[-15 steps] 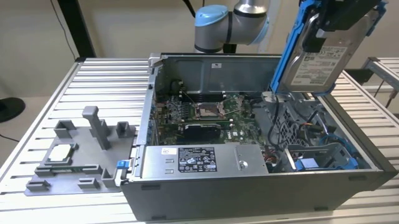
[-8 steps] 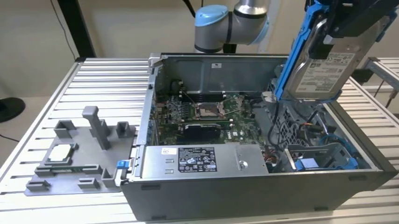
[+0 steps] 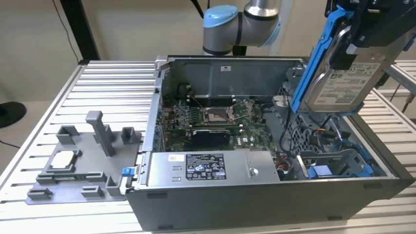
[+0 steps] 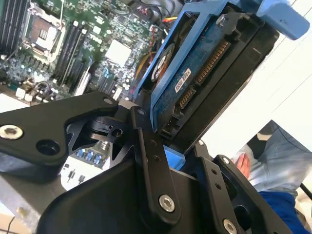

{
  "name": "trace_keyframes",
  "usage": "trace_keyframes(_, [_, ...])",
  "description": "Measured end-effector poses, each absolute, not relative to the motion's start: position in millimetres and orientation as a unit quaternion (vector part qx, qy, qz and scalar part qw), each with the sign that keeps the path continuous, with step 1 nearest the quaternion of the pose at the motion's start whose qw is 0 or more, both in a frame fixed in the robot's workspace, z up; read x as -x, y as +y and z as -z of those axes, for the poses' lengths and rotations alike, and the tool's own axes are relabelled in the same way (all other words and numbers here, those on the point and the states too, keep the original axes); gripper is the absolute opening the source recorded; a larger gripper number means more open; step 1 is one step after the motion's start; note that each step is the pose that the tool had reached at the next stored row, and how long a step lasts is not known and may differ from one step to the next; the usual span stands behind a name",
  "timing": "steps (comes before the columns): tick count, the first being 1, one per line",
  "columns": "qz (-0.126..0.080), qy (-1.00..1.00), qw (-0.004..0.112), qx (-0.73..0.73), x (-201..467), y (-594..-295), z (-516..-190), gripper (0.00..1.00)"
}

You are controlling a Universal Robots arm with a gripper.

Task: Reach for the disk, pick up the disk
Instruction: 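Pick up the disk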

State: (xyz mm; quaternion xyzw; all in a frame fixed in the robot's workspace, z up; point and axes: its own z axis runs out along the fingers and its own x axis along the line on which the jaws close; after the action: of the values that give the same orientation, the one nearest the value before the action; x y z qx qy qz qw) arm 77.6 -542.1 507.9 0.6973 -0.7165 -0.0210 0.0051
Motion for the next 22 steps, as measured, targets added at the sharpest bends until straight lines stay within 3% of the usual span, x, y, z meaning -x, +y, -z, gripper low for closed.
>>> trace_keyframes(10, [0.023,-0.716,0.007,-0.697,-80.7,-567.5,-507.9,0.0])
trace_keyframes(22, [0.024,-0.716,0.008,-0.697,-103.3,-573.5,-507.8,0.0])
